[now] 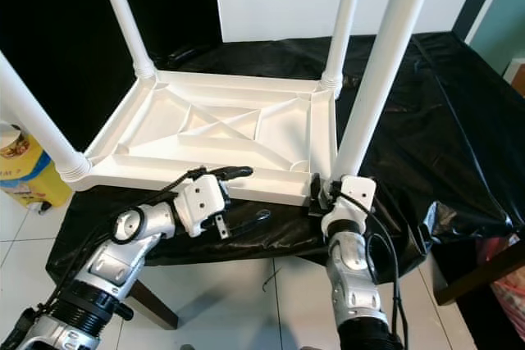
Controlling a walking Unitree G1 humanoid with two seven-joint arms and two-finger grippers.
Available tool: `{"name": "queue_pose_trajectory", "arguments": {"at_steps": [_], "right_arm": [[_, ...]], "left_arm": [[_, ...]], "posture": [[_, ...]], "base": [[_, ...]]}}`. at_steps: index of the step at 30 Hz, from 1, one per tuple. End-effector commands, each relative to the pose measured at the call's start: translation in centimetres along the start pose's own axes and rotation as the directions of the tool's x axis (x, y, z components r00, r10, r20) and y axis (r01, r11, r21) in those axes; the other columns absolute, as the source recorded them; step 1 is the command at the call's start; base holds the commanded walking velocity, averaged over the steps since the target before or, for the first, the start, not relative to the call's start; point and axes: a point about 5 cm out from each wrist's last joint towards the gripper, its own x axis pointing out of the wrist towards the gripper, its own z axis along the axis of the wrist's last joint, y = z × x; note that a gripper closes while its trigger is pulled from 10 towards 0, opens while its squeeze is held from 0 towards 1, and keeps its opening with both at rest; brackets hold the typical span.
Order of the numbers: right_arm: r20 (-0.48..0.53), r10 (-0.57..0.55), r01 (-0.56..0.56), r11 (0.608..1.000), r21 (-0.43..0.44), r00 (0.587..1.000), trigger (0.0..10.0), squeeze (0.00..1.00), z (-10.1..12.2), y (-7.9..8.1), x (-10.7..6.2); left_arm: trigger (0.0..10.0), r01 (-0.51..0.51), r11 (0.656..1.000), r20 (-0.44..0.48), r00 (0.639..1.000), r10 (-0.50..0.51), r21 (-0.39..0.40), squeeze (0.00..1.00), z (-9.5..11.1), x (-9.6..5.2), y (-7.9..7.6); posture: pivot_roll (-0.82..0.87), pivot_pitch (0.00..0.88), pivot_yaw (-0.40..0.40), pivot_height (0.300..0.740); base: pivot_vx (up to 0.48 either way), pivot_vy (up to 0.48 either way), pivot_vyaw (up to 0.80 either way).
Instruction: Building children table
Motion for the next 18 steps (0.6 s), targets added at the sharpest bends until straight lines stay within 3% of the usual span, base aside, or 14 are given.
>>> {"name": "queue_pose_trajectory", "arguments": {"at_steps": [1, 7, 8, 10, 11, 15, 17, 18], "right_arm": [[0.003, 0.053, -0.053, 0.999, -0.004, 0.999, 10.0, 1.00, 0.1, -0.1, -0.2], [0.014, 0.114, -0.113, 0.993, -0.030, 0.993, 10.0, 1.00, 0.4, -1.0, -0.6], [0.032, 0.145, -0.144, 0.989, -0.044, 0.989, 10.0, 0.29, 0.6, -1.2, -0.8], [0.045, 0.166, -0.163, 0.985, -0.054, 0.985, 10.0, 0.29, 0.8, -1.3, -1.0], [0.061, 0.176, -0.173, 0.983, -0.053, 0.982, 10.0, 0.00, 0.9, -1.3, -1.3], [0.071, 0.182, -0.178, 0.983, -0.052, 0.981, 10.0, 0.00, 1.0, -1.2, -1.4], [0.084, 0.163, -0.155, 0.984, -0.091, 0.983, 10.0, 0.00, 0.8, -1.0, -1.9], [0.084, 0.163, -0.155, 0.984, -0.091, 0.983, 10.0, 0.00, 0.8, -1.0, -1.9]], "left_arm": [[10.0, 0.008, 1.000, 0.009, 1.000, -0.008, 0.003, 0.00, 0.2, 0.0, 0.0], [10.0, 0.029, 1.000, 0.007, 1.000, -0.029, -0.009, 0.00, 0.2, -0.2, -0.4], [10.0, 0.033, 0.999, 0.008, 0.999, -0.033, -0.019, 0.00, 0.2, -0.3, -0.6], [10.0, 0.035, 0.999, 0.009, 0.999, -0.035, -0.026, 0.00, 0.1, -0.4, -0.7], [10.0, 0.009, 0.999, 0.019, 1.000, -0.008, -0.048, 0.00, 0.1, -0.5, -0.7], [10.0, -0.010, 0.998, 0.025, 1.000, 0.012, -0.063, 0.00, 0.1, -0.6, -0.6], [10.0, -0.127, 0.982, 0.061, 0.989, 0.137, -0.141, 0.00, 0.0, -0.6, -0.7], [10.0, -0.127, 0.982, 0.061, 0.989, 0.137, -0.141, 0.00, 0.0, -0.6, -0.7]], "posture": [[-0.10, 0.000, 0.030, 0.740], [-0.11, 0.000, 0.042, 0.740], [-0.10, 0.000, 0.043, 0.740], [-0.10, 0.000, 0.043, 0.740], [-0.10, 0.000, 0.039, 0.740], [-0.10, 0.000, 0.039, 0.740], [-0.10, 0.024, 0.024, 0.740], [-0.10, 0.024, 0.024, 0.740]], "base": [[0.000, 0.000, 0.00], [0.000, 0.000, 0.00], [0.000, 0.000, 0.00], [0.000, 0.000, 0.00], [0.000, 0.000, 0.00], [0.000, 0.000, 0.00], [0.000, 0.000, 0.00], [0.000, 0.000, 0.00]]}}
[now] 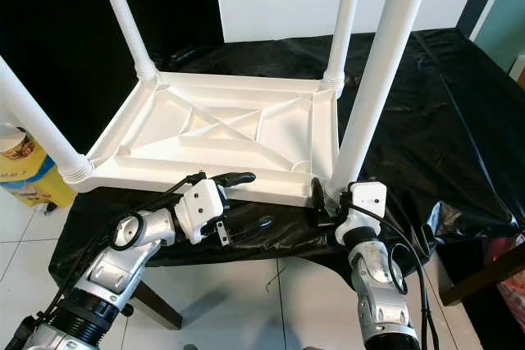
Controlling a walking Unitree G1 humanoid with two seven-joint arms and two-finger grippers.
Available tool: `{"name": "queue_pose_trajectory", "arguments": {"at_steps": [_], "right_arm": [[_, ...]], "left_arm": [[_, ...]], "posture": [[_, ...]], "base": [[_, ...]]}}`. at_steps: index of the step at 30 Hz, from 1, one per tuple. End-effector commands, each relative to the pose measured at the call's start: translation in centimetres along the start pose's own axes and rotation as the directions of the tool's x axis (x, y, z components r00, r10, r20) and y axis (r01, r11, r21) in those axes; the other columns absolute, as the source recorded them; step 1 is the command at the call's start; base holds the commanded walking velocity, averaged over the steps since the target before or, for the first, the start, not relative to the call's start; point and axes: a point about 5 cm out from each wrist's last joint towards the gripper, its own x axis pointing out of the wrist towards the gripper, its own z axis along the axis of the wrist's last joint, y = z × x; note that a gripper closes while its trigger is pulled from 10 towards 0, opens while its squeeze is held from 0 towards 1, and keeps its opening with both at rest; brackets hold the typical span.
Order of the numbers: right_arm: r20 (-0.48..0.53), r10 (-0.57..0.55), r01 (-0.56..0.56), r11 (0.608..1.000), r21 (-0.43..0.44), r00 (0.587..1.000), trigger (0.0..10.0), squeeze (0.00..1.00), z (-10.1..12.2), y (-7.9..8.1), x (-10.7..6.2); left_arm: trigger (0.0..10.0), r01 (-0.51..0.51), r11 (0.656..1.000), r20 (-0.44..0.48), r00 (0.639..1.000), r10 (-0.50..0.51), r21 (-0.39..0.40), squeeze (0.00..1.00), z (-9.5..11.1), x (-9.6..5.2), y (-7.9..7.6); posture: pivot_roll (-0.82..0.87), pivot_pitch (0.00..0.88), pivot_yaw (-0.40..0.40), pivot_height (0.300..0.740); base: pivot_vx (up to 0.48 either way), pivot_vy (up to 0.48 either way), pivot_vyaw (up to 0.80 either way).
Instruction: Building children table
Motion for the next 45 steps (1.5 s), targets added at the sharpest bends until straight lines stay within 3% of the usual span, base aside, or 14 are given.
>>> {"name": "queue_pose_trajectory", "arguments": {"at_steps": [1, 7, 10, 13, 15, 17, 18, 19, 22, 24, 30, 34, 37, 45], "right_arm": [[0.007, 0.002, -0.002, 1.000, -0.014, 1.000, 10.0, 0.00, 0.0, 0.2, -0.2], [0.010, -0.017, 0.017, 1.000, 0.004, 1.000, 10.0, 0.00, -0.3, 0.7, -0.6], [0.014, -0.013, 0.013, 1.000, 0.013, 1.000, 10.0, 0.00, -0.3, 0.8, -0.6], [0.086, -0.031, 0.027, 0.999, 0.042, 0.996, 10.0, 0.00, 0.2, 0.9, -0.4], [0.086, -0.031, 0.027, 0.999, 0.042, 0.996, 10.0, 0.00, 0.2, 0.9, -0.4], [0.160, -0.029, 0.022, 0.999, 0.042, 0.987, 10.0, 0.00, 0.9, 1.2, -0.5], [0.160, -0.029, 0.022, 0.999, 0.042, 0.987, 10.0, 0.00, 0.9, 1.2, -0.5], [0.178, -0.030, 0.025, 0.999, 0.029, 0.984, 10.0, 0.00, 1.1, 1.3, -0.5], [0.177, -0.058, 0.053, 0.998, 0.034, 0.983, 10.0, 0.00, 0.9, 1.2, -0.7], [0.170, -0.069, 0.065, 0.997, 0.031, 0.983, 10.0, 0.00, 0.6, 1.1, -0.9], [0.167, -0.076, 0.071, 0.997, 0.032, 0.983, 10.0, 0.00, 0.4, 1.0, -1.0], [0.134, -0.055, 0.056, 0.998, -0.002, 0.989, 10.0, 0.00, 0.0, 1.4, -0.7], [0.091, -0.024, 0.021, 0.999, 0.029, 0.996, 10.0, 0.00, -0.7, 2.0, -0.5], [0.033, 0.058, -0.060, 0.996, 0.067, 0.998, 10.0, 0.00, -1.6, 4.0, -0.4]], "left_arm": [[10.0, -0.090, 0.996, -0.002, 0.996, 0.090, -0.018, 0.00, -0.1, -0.2, 0.4], [10.0, -0.301, 0.949, 0.019, 0.952, 0.304, -0.096, 0.00, -0.8, 0.0, 0.1], [10.0, -0.321, 0.942, 0.018, 0.946, 0.324, -0.101, 0.00, -0.9, 0.0, 0.1], [10.0, -0.493, 0.840, 0.079, 0.850, 0.521, -0.227, 0.00, -0.7, 0.1, 1.0], [10.0, -0.493, 0.840, 0.079, 0.850, 0.521, -0.227, 0.00, -0.7, 0.1, 1.0], [10.0, -0.565, 0.789, 0.098, 0.795, 0.599, -0.241, 0.00, -0.9, -0.1, 1.0], [10.0, -0.565, 0.789, 0.098, 0.795, 0.599, -0.241, 0.00, -0.9, -0.1, 1.0], [10.0, -0.581, 0.774, 0.100, 0.780, 0.618, -0.252, 0.00, -1.0, -0.3, 1.0], [10.0, -0.654, 0.737, 0.099, 0.732, 0.674, -0.172, 0.00, -1.7, -1.3, 0.8], [10.0, -0.683, 0.706, 0.101, 0.702, 0.705, -0.184, 0.00, -1.8, -1.9, 1.0], [10.0, -0.694, 0.694, 0.114, 0.686, 0.718, -0.190, 0.00, -1.6, -2.0, 1.3], [10.0, -0.605, 0.776, 0.078, 0.778, 0.624, -0.178, 0.00, -2.1, -0.7, 0.1], [10.0, -0.529, 0.827, 0.063, 0.834, 0.548, -0.190, 0.00, -2.4, 0.1, -0.9], [10.0, -0.502, 0.842, 0.064, 0.851, 0.522, -0.199, 0.00, -2.1, 0.5, -0.7]], "posture": [[-0.10, 0.024, 0.024, 0.740], [-0.10, 0.058, 0.023, 0.740], [-0.10, 0.058, 0.023, 0.740], [-0.08, 0.088, 0.013, 0.740], [-0.08, 0.088, 0.013, 0.740], [-0.09, 0.103, 0.016, 0.740], [-0.09, 0.103, 0.016, 0.740], [-0.09, 0.103, 0.016, 0.740], [-0.09, 0.112, 0.013, 0.740], [-0.09, 0.115, 0.014, 0.740], [-0.09, 0.117, 0.011, 0.740], [-0.09, 0.119, 0.005, 0.740], [-0.08, 0.116, 0.002, 0.740], [-0.07, 0.108, -0.002, 0.740]], "base": [[0.000, 0.000, 0.00], [0.000, 0.000, 0.00], [0.000, 0.000, 0.00], [0.000, 0.000, 0.00], [0.000, 0.000, 0.00], [0.000, 0.000, 0.00], [0.000, 0.000, 0.00], [0.000, 0.000, 0.00], [0.000, 0.000, 0.00], [0.000, 0.000, 0.00], [0.000, 0.000, 0.00], [0.000, 0.000, 0.00], [0.000, 0.000, 0.00], [0.000, 0.000, 0.00]]}}
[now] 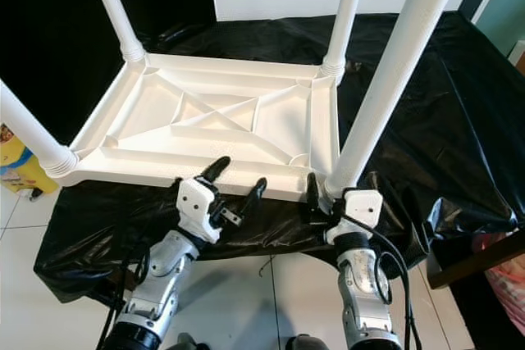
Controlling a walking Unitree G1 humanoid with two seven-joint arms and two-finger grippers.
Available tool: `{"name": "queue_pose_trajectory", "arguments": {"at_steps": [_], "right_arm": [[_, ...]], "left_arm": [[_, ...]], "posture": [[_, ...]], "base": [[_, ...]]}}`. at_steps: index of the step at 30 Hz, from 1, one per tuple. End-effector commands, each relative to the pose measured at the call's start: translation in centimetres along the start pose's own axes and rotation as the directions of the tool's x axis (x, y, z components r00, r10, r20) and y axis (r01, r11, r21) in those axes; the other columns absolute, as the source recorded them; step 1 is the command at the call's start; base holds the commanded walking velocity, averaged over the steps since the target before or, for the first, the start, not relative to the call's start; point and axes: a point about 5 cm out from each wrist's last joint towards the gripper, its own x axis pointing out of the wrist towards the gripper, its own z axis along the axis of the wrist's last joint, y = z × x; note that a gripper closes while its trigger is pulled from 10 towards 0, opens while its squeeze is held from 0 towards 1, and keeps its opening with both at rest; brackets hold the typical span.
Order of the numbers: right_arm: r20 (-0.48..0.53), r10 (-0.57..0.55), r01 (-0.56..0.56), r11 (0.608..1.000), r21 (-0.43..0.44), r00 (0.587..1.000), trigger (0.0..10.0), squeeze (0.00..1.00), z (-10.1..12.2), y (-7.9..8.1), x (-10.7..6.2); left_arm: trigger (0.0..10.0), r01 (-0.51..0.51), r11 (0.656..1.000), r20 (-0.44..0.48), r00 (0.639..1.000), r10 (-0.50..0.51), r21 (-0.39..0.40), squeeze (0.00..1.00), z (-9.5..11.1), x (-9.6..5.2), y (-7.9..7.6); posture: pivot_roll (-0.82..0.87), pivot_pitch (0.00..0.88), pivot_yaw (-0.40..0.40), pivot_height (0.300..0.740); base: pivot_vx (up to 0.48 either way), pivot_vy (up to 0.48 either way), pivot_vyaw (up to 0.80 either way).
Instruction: Building children table
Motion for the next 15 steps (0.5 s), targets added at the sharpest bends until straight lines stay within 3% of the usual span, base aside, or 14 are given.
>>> {"name": "queue_pose_trajectory", "arguments": {"at_steps": [1, 11, 15], "right_arm": [[-0.081, 0.075, -0.073, 0.997, 0.032, 0.994, 10.0, 0.00, -1.5, 1.7, -0.5], [-0.070, 0.131, -0.127, 0.990, 0.054, 0.989, 10.0, 0.00, -1.2, 3.7, 0.1], [-0.064, 0.122, -0.119, 0.992, 0.049, 0.990, 10.0, 0.00, -1.1, 3.3, 0.2]], "left_arm": [[10.0, 0.025, 1.000, -0.021, 0.999, -0.025, 0.007, 0.00, -0.2, -0.1, 0.0], [10.0, 0.100, 0.994, -0.069, 0.993, -0.097, 0.036, 0.00, 0.1, -0.3, 1.2], [10.0, 0.131, 0.991, -0.088, 0.988, -0.128, 0.028, 0.00, 0.3, -0.4, 1.6]], "posture": [[-0.07, 0.108, -0.002, 0.740], [-0.07, 0.098, -0.010, 0.740], [-0.06, 0.102, -0.012, 0.740]], "base": [[0.000, 0.000, 0.00], [0.000, 0.000, 0.00], [0.000, 0.000, 0.00]]}}
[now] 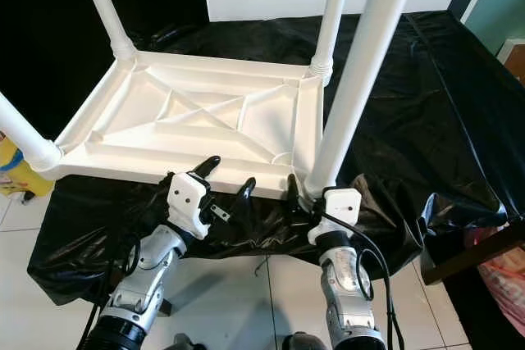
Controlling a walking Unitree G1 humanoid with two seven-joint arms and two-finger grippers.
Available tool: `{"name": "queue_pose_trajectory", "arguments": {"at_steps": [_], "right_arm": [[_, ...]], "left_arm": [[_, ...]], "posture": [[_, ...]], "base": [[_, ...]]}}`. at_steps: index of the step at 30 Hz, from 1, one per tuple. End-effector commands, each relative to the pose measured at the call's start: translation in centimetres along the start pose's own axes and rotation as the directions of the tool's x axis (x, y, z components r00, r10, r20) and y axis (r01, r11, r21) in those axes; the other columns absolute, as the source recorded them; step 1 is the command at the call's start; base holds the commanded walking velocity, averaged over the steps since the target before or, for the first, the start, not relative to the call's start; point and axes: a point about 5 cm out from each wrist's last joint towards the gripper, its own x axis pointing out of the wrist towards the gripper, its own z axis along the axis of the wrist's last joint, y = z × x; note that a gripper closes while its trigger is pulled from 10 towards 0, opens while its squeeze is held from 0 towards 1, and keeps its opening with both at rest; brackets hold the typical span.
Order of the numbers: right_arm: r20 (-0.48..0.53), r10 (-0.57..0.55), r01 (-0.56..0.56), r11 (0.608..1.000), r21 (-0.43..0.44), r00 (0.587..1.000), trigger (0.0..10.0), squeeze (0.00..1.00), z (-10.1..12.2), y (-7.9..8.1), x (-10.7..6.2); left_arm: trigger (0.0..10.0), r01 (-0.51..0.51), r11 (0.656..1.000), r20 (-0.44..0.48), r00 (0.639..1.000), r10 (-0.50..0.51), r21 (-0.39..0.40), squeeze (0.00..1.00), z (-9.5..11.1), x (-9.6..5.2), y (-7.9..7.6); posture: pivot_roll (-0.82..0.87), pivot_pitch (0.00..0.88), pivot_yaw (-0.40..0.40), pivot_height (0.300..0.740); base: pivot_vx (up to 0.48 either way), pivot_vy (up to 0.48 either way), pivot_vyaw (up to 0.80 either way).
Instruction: Building children table
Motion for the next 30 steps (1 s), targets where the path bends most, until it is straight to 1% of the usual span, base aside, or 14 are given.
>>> {"name": "queue_pose_trajectory", "arguments": {"at_steps": [1, 4, 5, 7, 8, 10, 11, 13, 14, 15, 17, 20, 23, 30], "right_arm": [[-0.059, 0.055, -0.054, 0.998, 0.017, 0.997, 10.0, 0.00, -1.0, 1.0, -0.2], [-0.041, 0.057, -0.057, 0.998, 0.003, 0.998, 10.0, 0.00, -0.1, -0.1, -0.5], [-0.041, 0.057, -0.057, 0.998, 0.003, 0.998, 10.0, 0.00, -0.1, -0.1, -0.5], [-0.050, 0.101, -0.101, 0.995, 0.005, 0.994, 10.0, 0.00, 0.4, -0.8, -0.5], [-0.059, 0.130, -0.130, 0.991, -0.006, 0.990, 10.0, 0.00, 0.6, -1.0, -0.5], [-0.059, 0.130, -0.130, 0.991, -0.006, 0.990, 10.0, 0.00, 0.6, -1.0, -0.5], [-0.067, 0.165, -0.166, 0.986, -0.012, 0.984, 10.0, 0.00, 0.9, -1.3, -0.4], [-0.067, 0.165, -0.166, 0.986, -0.012, 0.984, 10.0, 0.00, 0.9, -1.3, -0.4], [-0.074, 0.204, -0.206, 0.978, -0.026, 0.976, 10.0, 0.00, 1.1, -1.6, -0.2], [-0.074, 0.204, -0.206, 0.978, -0.026, 0.976, 10.0, 0.00, 1.1, -1.6, -0.2], [-0.085, 0.286, -0.290, 0.956, -0.051, 0.955, 10.0, 0.00, 1.9, -2.4, 0.2], [-0.090, 0.334, -0.341, 0.938, -0.065, 0.938, 10.0, 0.00, 2.6, -3.0, 0.8], [-0.102, 0.379, -0.387, 0.919, -0.074, 0.920, 10.0, 0.00, 3.2, -3.5, 1.6], [-0.120, 0.428, -0.438, 0.896, -0.075, 0.896, 10.0, 0.00, 3.5, -3.6, 2.1]], "left_arm": [[10.0, 0.045, 0.999, -0.010, 0.999, -0.045, -0.007, 0.00, 0.1, 0.0, -0.1], [10.0, 0.154, 0.988, -0.043, 0.987, -0.155, -0.019, 0.00, 0.4, -0.5, -0.6], [10.0, 0.154, 0.988, -0.043, 0.987, -0.155, -0.019, 0.00, 0.4, -0.5, -0.6], [10.0, 0.245, 0.969, -0.059, 0.967, -0.246, -0.022, 0.00, 0.8, -0.8, -1.3], [10.0, 0.280, 0.959, -0.056, 0.958, -0.282, -0.042, 0.00, 1.1, -1.0, -1.7], [10.0, 0.280, 0.959, -0.056, 0.958, -0.282, -0.042, 0.00, 1.1, -1.0, -1.7], [10.0, 0.322, 0.945, -0.052, 0.944, -0.325, -0.060, 0.00, 1.4, -1.1, -2.1], [10.0, 0.322, 0.945, -0.052, 0.944, -0.325, -0.060, 0.00, 1.4, -1.1, -2.1], [10.0, 0.363, 0.930, -0.052, 0.929, -0.366, -0.065, 0.00, 1.7, -1.3, -2.5], [10.0, 0.363, 0.930, -0.052, 0.929, -0.366, -0.065, 0.00, 1.7, -1.3, -2.5], [10.0, 0.418, 0.907, -0.054, 0.905, -0.421, -0.056, 0.00, 2.3, -1.5, -2.8], [10.0, 0.430, 0.902, -0.073, 0.899, -0.432, -0.033, 0.00, 2.7, -1.3, -2.4], [10.0, 0.417, 0.909, -0.101, 0.903, -0.417, -0.018, 0.00, 3.0, -0.8, -1.9], [10.0, 0.402, 0.916, -0.115, 0.910, -0.399, 0.004, 0.00, 3.1, -0.5, -1.9]], "posture": [[-0.06, 0.102, -0.012, 0.740], [-0.06, 0.101, -0.011, 0.740], [-0.06, 0.101, -0.011, 0.740], [-0.05, 0.093, -0.015, 0.740], [-0.05, 0.091, -0.017, 0.740], [-0.05, 0.091, -0.017, 0.740], [-0.05, 0.089, -0.021, 0.740], [-0.05, 0.089, -0.021, 0.740], [-0.04, 0.084, -0.022, 0.740], [-0.04, 0.084, -0.022, 0.740], [-0.04, 0.078, -0.023, 0.740], [-0.03, 0.077, -0.021, 0.740], [-0.04, 0.081, -0.019, 0.740], [-0.04, 0.081, -0.015, 0.740]], "base": [[0.000, 0.000, 0.00], [0.000, 0.000, 0.00], [0.000, 0.000, 0.00], [0.000, 0.000, 0.00], [0.000, 0.000, 0.00], [0.000, 0.000, 0.00], [0.000, 0.000, 0.00], [0.000, 0.000, 0.00], [0.000, 0.000, 0.00], [0.000, 0.000, 0.00], [0.000, 0.000, 0.00], [0.000, 0.000, 0.00], [0.000, 0.000, 0.00], [0.000, 0.000, 0.00]]}}
